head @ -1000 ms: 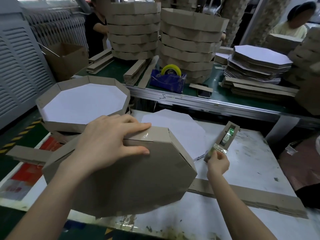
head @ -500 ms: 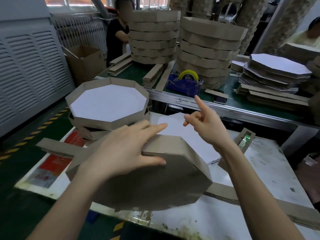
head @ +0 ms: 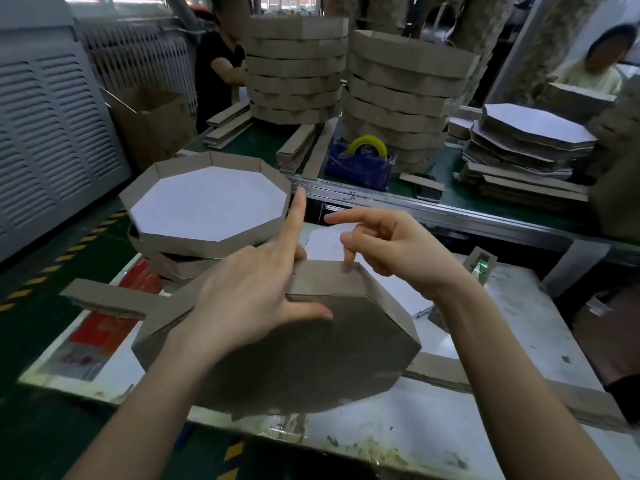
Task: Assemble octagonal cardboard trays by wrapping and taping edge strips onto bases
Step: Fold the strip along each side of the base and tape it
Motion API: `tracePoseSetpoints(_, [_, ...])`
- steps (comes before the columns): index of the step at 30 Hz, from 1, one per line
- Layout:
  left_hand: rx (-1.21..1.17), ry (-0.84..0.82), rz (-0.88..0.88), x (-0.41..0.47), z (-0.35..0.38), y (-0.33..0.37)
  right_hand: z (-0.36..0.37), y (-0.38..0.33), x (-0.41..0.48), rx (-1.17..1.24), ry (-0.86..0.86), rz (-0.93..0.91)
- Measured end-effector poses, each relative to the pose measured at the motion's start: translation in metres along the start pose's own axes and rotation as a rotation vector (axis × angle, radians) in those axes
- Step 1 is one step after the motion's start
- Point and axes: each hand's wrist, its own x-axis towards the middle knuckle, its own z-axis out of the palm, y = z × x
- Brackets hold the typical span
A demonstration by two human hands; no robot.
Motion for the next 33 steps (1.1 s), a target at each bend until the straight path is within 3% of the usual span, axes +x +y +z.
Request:
tracePoseSetpoints(9, [0.134, -0.008, 0.206, -0.005, -0.002, -0.002, -0.006, 0.018, -0.011, -0.058, 0.027, 0.056])
tracePoseSetpoints(27, [0.234, -0.146, 0.145, -0.005, -0.004, -0.002, -0.003, 0.024, -0.022, -0.131, 0.103, 0.130])
tracePoseSetpoints(33, [0.204, -0.147, 0.122, -0.006, -0.007, 0.003, -0.004, 0.027, -0.018, -0.215, 0.046, 0.205])
